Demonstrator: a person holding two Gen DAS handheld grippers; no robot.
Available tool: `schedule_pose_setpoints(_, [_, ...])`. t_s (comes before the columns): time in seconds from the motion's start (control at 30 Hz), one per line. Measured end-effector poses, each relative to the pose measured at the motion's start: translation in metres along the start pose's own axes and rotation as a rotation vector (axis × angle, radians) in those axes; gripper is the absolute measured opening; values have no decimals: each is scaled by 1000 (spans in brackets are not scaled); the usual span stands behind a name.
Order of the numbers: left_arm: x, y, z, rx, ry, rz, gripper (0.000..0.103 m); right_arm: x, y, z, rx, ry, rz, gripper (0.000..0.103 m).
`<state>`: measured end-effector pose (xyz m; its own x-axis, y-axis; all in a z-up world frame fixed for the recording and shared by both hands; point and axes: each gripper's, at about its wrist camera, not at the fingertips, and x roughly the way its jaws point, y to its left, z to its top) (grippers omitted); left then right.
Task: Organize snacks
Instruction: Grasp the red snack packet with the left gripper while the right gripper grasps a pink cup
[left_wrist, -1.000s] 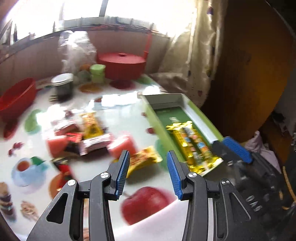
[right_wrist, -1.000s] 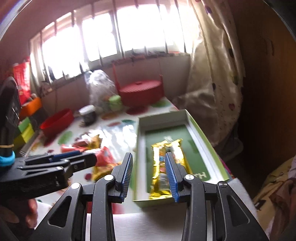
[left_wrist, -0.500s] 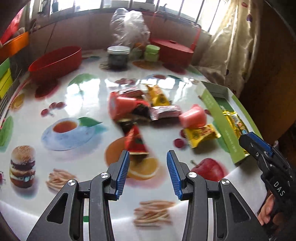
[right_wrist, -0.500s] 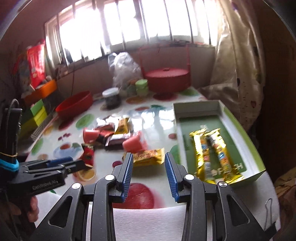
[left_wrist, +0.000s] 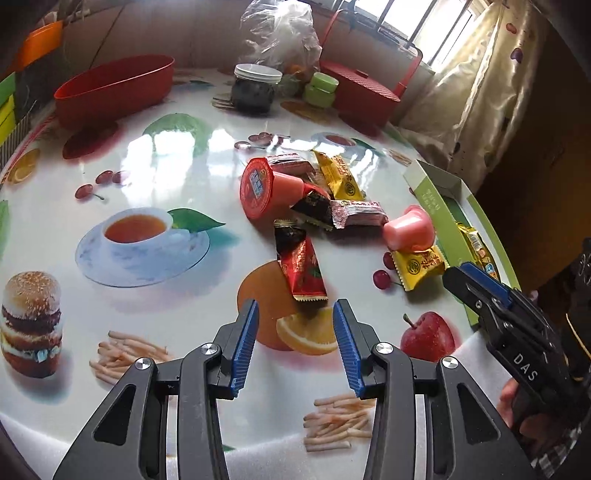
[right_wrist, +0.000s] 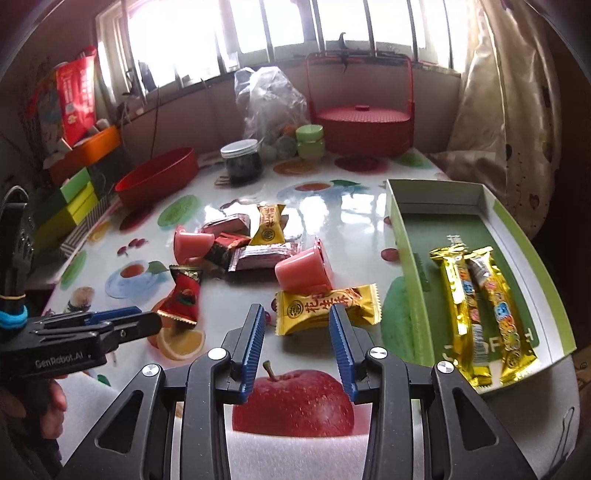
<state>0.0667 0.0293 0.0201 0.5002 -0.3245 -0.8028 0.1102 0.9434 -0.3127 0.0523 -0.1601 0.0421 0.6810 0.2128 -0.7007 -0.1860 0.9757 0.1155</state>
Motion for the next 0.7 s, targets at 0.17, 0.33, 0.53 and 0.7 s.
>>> schedule_pose_setpoints(0.17, [9,2,6,-18,5,-19,43,12,-5,8,14,14,8,41])
schedule_pose_setpoints(0.33, [16,3,14,-25,5,-27,43,26,-6,16,0,21,2,47])
schedule_pose_setpoints(0.53, [24,1,22,-17,12,-22,43,42,-5,24,-21,46,-14,54])
schedule_pose_setpoints(0.7, [27,-1,23,-11,14,-23,43,54,-2,28,-53,69,-23,56])
